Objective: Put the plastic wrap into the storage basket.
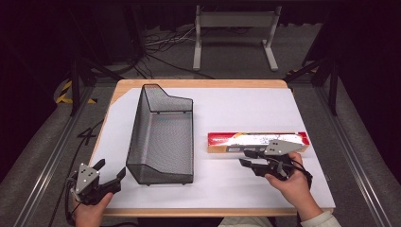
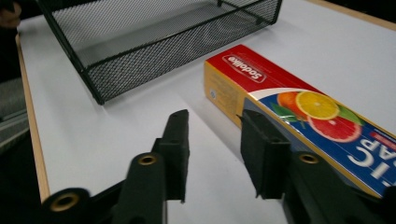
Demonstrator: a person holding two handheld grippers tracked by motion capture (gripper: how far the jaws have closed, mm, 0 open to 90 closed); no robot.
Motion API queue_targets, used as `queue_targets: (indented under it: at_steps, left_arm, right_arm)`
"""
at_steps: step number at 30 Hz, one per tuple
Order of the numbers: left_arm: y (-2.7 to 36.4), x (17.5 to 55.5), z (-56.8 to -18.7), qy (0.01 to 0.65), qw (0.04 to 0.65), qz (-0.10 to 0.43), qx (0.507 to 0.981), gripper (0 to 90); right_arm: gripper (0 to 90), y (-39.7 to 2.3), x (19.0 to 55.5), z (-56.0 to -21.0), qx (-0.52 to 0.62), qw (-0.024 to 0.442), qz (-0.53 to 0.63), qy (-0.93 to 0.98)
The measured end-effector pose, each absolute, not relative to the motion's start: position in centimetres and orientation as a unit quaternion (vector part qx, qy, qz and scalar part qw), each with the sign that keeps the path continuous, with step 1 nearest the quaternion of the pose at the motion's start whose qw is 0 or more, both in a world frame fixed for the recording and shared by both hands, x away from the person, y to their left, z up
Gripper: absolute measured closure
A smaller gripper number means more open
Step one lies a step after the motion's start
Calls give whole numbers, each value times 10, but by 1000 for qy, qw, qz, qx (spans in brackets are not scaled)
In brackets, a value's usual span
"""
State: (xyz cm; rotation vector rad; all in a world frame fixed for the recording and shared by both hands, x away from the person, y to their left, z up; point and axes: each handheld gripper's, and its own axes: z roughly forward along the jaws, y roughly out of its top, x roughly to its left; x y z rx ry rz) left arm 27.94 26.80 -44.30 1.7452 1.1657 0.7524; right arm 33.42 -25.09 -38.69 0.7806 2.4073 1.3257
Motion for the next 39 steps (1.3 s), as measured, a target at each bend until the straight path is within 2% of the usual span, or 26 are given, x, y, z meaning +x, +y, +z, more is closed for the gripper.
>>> queue_targets:
  at_steps: [2,6,12,20,39]
  left_arm:
    - [268,279,-443,468,439,305,704,217]
    - [268,278,-443,469,439,305,703,217]
    - [268,278,-443,469,438,305,704,217]
    - [267,279,-443,468,437,305,705,217]
    - [268,280,-444,469,435,306,705,217]
  right_arm:
    - [786,-244,339,-386,263,125,444,847]
    - [900,-233,350,-384,257,104,417,865]
    - [900,-212,366,-384,248,82,352,899]
    - [900,-189,384,-388,237,74,309,918]
    - [900,-172,414,-411,259,89,252,928]
